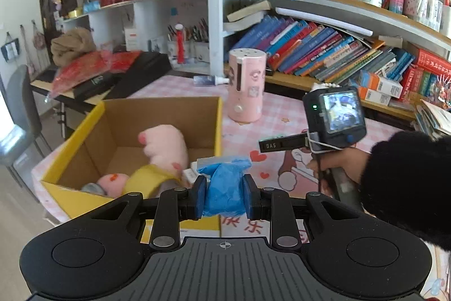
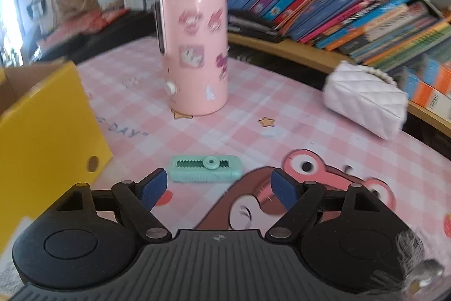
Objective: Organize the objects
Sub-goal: 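Grasp the mint-green toy with the right tool while the left tool holds the blue cloth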
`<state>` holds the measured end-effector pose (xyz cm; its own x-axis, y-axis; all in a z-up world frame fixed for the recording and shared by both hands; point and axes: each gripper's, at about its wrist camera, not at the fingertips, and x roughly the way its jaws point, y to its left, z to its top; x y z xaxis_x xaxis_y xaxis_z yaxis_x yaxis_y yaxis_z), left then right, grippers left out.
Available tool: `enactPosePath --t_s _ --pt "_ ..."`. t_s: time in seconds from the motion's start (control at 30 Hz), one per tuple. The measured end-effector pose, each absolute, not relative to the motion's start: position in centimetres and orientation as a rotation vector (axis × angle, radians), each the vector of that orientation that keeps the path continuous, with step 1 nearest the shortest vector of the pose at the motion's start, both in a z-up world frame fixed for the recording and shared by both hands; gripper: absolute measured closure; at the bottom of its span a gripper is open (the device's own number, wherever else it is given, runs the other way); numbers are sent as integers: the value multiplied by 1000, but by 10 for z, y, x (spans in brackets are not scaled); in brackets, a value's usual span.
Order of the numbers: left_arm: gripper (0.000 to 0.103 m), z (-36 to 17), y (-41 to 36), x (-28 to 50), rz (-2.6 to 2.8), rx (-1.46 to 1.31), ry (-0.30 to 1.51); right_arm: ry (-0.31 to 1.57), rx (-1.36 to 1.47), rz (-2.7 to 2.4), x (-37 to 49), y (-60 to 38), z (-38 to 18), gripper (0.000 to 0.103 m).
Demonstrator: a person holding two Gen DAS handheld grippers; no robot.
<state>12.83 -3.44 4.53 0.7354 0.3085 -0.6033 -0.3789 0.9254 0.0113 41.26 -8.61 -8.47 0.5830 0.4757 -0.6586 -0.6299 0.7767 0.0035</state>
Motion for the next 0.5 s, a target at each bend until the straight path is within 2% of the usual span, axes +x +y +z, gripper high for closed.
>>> enactPosePath --t_s 0.37,0.47,0.5 --pt "78 44 -28 118 407 -136 646 726 -209 674 424 -64 -94 25" --pt "78 45 -25 115 413 -145 643 744 -207 643 426 -64 -98 36" --pt "78 45 -24 114 413 -146 640 739 -205 640 426 -65 -98 36"
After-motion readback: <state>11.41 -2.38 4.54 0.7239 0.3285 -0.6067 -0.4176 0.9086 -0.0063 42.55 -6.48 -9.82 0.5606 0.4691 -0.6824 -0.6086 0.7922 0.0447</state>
